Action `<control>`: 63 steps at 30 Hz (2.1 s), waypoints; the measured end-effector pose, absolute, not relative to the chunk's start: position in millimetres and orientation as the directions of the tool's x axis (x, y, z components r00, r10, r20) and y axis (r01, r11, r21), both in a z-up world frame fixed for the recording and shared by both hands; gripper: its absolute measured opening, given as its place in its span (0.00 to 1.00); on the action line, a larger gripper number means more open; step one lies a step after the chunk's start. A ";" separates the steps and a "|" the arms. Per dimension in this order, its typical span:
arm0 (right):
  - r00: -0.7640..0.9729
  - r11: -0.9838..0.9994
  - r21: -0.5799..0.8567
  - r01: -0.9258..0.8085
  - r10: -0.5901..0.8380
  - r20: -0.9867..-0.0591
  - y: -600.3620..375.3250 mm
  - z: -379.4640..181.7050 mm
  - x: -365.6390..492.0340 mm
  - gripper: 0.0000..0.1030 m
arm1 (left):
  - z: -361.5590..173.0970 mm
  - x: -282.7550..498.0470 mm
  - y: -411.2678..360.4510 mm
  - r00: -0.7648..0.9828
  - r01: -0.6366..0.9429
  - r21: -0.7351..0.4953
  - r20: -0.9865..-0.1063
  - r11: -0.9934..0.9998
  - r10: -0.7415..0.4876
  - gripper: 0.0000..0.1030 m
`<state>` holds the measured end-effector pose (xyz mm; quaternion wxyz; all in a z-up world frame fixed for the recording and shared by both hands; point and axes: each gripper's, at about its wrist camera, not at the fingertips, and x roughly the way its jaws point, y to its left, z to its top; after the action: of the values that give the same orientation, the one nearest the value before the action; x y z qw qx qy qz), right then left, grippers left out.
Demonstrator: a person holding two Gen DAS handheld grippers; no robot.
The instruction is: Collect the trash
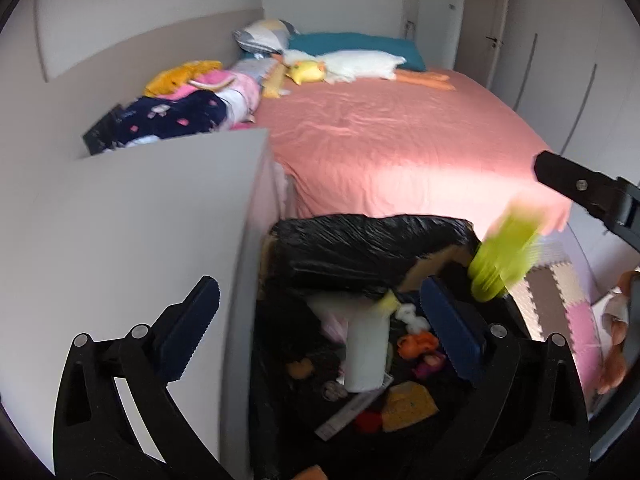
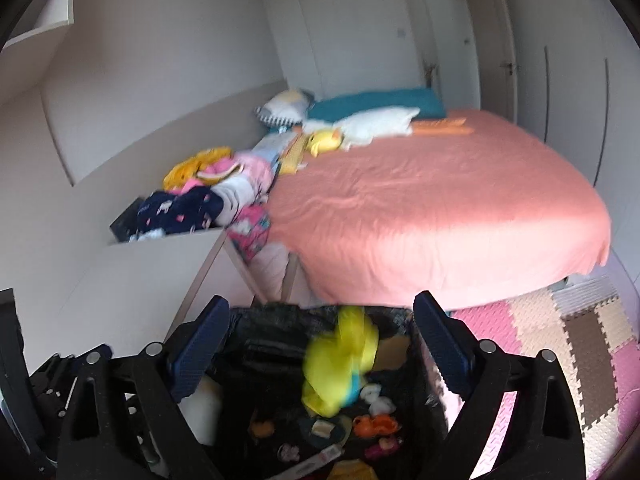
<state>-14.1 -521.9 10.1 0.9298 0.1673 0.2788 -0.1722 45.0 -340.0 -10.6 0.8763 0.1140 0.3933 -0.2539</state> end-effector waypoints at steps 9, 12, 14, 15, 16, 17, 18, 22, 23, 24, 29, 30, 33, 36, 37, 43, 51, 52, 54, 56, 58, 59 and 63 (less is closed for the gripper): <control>0.786 0.881 0.237 0.410 -0.209 -0.582 -525.2 9.5 -15.1 0.90 | -14.1 42.3 -339.2 0.571 0.527 0.034 -0.754 0.849 -0.325 0.94; 0.787 0.885 0.237 0.401 -0.201 -0.583 -522.3 9.8 -14.6 0.90 | -14.2 40.6 -340.2 0.573 0.537 0.046 -0.752 0.843 -0.325 0.94; 0.788 0.886 0.236 0.399 -0.200 -0.582 -521.6 10.3 -14.5 0.90 | -13.7 41.6 -339.1 0.569 0.542 0.039 -0.752 0.840 -0.333 0.94; 0.788 0.887 0.236 0.398 -0.199 -0.583 -520.5 10.6 -14.1 0.90 | -13.0 42.0 -338.2 0.566 0.544 0.029 -0.751 0.839 -0.341 0.94; 0.788 0.887 0.236 0.397 -0.197 -0.584 -521.1 10.8 -13.9 0.90 | -12.7 42.4 -337.6 0.564 0.544 0.023 -0.750 0.839 -0.345 0.94; 0.787 0.887 0.236 0.397 -0.197 -0.584 -521.1 10.7 -13.8 0.90 | -12.3 42.5 -337.1 0.562 0.542 0.018 -0.750 0.840 -0.347 0.94; 0.787 0.887 0.236 0.398 -0.197 -0.585 -521.2 10.7 -13.6 0.90 | -12.0 43.3 -335.9 0.561 0.539 0.011 -0.750 0.842 -0.349 0.94; 0.787 0.888 0.235 0.396 -0.196 -0.585 -520.6 10.7 -14.0 0.90 | -12.0 44.7 -333.5 0.560 0.533 0.002 -0.751 0.846 -0.350 0.94; 0.786 0.887 0.235 0.397 -0.197 -0.585 -520.6 10.7 -14.1 0.90 | -11.8 44.8 -333.4 0.559 0.532 0.000 -0.752 0.847 -0.351 0.94; 0.786 0.887 0.235 0.397 -0.196 -0.586 -520.6 10.7 -14.0 0.90 | -11.9 45.3 -333.0 0.557 0.530 -0.003 -0.753 0.848 -0.351 0.94; 0.786 0.889 0.232 0.394 -0.195 -0.586 -519.0 10.7 -14.0 0.90 | -11.2 46.2 -331.8 0.551 0.530 -0.019 -0.752 0.848 -0.361 0.94; 0.786 0.889 0.233 0.394 -0.195 -0.586 -519.0 10.7 -14.0 0.90 | -10.8 46.4 -331.5 0.551 0.530 -0.021 -0.751 0.847 -0.363 0.94; 0.786 0.889 0.232 0.394 -0.195 -0.587 -518.1 10.7 -13.7 0.90 | -10.2 45.7 -331.0 0.550 0.533 -0.030 -0.747 0.846 -0.373 0.94; 0.785 0.890 0.231 0.393 -0.194 -0.589 -516.6 10.2 -13.2 0.90 | -9.8 45.8 -330.1 0.551 0.533 -0.032 -0.745 0.845 -0.375 0.94; 0.784 0.890 0.231 0.393 -0.194 -0.589 -516.5 10.1 -13.2 0.90 | -9.8 45.7 -330.1 0.550 0.534 -0.032 -0.745 0.845 -0.376 0.94; 0.783 0.890 0.233 0.393 -0.191 -0.592 -515.6 8.0 -13.8 0.90 | -9.4 45.5 -331.4 0.553 0.535 -0.025 -0.745 0.845 -0.372 0.94; 0.784 0.890 0.233 0.393 -0.192 -0.591 -515.2 7.8 -14.3 0.90 | -9.4 45.2 -331.3 0.554 0.535 -0.027 -0.744 0.845 -0.374 0.94; 0.783 0.890 0.231 0.394 -0.193 -0.591 -515.4 8.0 -13.7 0.90 | -9.6 44.6 -331.2 0.553 0.535 -0.029 -0.743 0.844 -0.376 0.94; 0.783 0.889 0.232 0.395 -0.193 -0.592 -515.4 7.5 -14.0 0.90 | -9.7 44.4 -331.0 0.552 0.535 -0.032 -0.743 0.845 -0.378 0.94; 0.783 0.889 0.232 0.395 -0.193 -0.592 -515.2 7.1 -13.6 0.90 | -9.7 44.4 -330.6 0.553 0.535 -0.031 -0.743 0.844 -0.378 0.94; 0.783 0.890 0.231 0.393 -0.193 -0.591 -515.4 6.8 -13.6 0.90 | -9.9 44.6 -330.6 0.552 0.535 -0.032 -0.743 0.845 -0.377 0.94; 0.783 0.890 0.230 0.393 -0.193 -0.591 -515.0 6.5 -13.7 0.90 | -9.7 44.6 -330.2 0.552 0.534 -0.032 -0.743 0.845 -0.377 0.94; 0.782 0.891 0.229 0.392 -0.192 -0.592 -514.7 5.4 -14.1 0.90 | -10.1 44.5 -330.3 0.550 0.537 -0.031 -0.745 0.843 -0.377 0.94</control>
<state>-14.1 -514.7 5.4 0.9281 0.1726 0.2899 -0.1572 44.5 -330.3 -10.1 0.8746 0.1008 0.3958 -0.2614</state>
